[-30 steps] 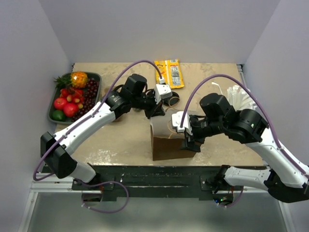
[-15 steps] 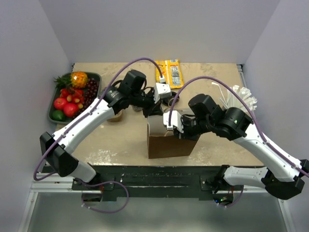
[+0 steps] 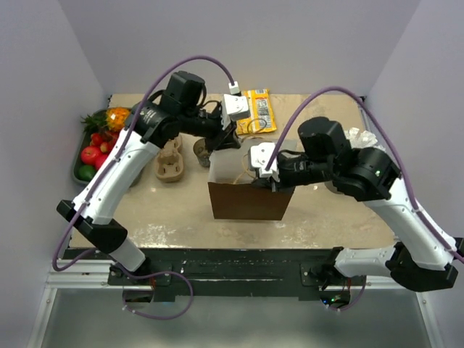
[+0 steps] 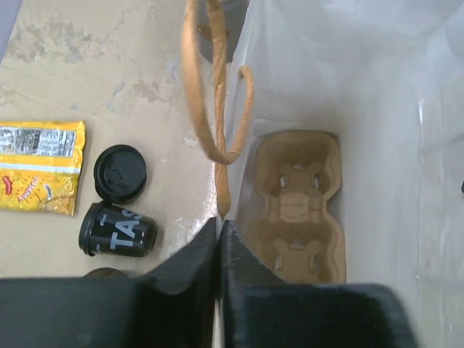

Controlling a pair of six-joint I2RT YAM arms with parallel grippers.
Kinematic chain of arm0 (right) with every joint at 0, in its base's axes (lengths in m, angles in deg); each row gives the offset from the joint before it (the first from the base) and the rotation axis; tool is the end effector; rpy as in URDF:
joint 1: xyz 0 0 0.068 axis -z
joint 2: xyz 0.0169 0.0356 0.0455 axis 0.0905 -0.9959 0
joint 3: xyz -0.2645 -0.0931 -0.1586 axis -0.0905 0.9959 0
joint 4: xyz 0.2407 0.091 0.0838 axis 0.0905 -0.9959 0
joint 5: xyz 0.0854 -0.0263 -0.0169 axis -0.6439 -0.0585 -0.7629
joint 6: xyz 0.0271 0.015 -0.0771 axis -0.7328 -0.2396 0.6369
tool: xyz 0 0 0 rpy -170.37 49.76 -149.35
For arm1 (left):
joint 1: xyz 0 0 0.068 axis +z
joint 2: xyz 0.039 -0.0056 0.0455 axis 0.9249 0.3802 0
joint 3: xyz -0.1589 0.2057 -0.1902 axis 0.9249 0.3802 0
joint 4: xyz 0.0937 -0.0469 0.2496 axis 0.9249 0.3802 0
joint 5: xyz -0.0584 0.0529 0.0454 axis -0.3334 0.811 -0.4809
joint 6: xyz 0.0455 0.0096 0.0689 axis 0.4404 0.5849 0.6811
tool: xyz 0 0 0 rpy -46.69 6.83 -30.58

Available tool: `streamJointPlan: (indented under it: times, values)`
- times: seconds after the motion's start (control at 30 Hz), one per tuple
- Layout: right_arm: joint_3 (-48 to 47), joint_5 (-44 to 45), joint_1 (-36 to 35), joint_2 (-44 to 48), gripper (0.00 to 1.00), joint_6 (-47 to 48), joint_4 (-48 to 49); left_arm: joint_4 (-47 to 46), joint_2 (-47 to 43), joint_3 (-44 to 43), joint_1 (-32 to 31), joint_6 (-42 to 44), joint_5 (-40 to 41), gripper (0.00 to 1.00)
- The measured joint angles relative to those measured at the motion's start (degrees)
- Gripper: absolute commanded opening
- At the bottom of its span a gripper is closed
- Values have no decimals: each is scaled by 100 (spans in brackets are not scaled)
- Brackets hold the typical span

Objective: Pack the takeout coffee

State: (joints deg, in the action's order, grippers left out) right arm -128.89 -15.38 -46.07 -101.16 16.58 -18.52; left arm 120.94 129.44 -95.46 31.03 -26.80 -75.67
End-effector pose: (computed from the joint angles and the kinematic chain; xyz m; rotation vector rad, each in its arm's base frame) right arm 0.1117 0.1888 0.5285 -1.6109 1.3838 0.6563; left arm 0.2504 -0.2400 0.5127 1.3888 1.6757 -0.8296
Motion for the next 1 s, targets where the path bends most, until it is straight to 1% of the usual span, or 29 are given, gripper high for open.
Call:
streamJointPlan:
  times: [0.03, 0.07, 0.1, 0.17, 0.2, 0.27, 0.33, 0.43, 0.47, 0.5, 0.57, 0.6, 0.67, 0.73, 0.8, 0.83, 0.87, 0.9, 0.93, 1.0]
  values:
    - [455, -20, 0, 74, 30, 13, 168, -52, -20, 160, 7, 28, -2, 50]
    - [673, -15, 0, 190, 45, 17, 184, -153, -103, 483, 11, 79, 20, 55]
    - [1110, -20, 0, 313, 50, 20, 282, -306, -205, 949, 13, 90, 44, 61]
    - [1996, 20, 0, 575, 58, -74, 485, -570, -450, 2063, 13, 90, 195, 69]
    - [2365, 28, 2, 662, 60, -109, 463, -730, -522, 2588, 13, 61, 275, 79]
    - [2658, 61, 2, 680, 63, -195, 398, -964, -614, 3394, 13, -2, 457, 83]
    - [2614, 83, 2, 678, 63, -234, 448, -1139, -684, 3676, 20, -70, 566, 84]
    - [2339, 170, 13, 673, 63, -232, 492, -1475, -883, 3641, 20, -105, 651, 81]
    - [2253, 179, 22, 673, 63, -234, 540, -1554, -929, 3571, 20, -105, 658, 78]
    - [2199, 181, 24, 673, 62, -234, 597, -1615, -946, 3475, 20, -105, 656, 70]
    - [2170, 184, 22, 667, 61, -232, 704, -1764, -942, 3316, 20, -125, 634, 63]
    - [2173, 184, 24, 654, 61, -229, 726, -1810, -938, 3270, 20, -140, 610, 56]
    - [2192, 186, 24, 603, 61, -210, 789, -1849, -925, 3224, 20, -138, 527, 49]
    - [2218, 184, 24, 544, 59, -188, 817, -1847, -909, 3215, 20, -133, 468, 40]
    - [2243, 177, 24, 466, 56, -173, 820, -1829, -866, 3204, 20, -101, 389, 24]
    - [2249, 173, 24, 442, 46, -160, 815, -1816, -848, 3198, 20, -105, 372, 19]
    - [2258, 170, 24, 411, 41, -144, 815, -1784, -820, 3176, 22, -61, 341, 3]
    - [2269, 170, 24, 389, 36, -118, 824, -1762, -798, 3156, 24, -52, 308, 0]
    - [2275, 175, 24, 374, 25, -109, 826, -1746, -782, 3143, 24, -63, 275, 0]
    - [2280, 177, 24, 352, 12, -85, 824, -1733, -774, 3132, 24, -50, 225, 0]
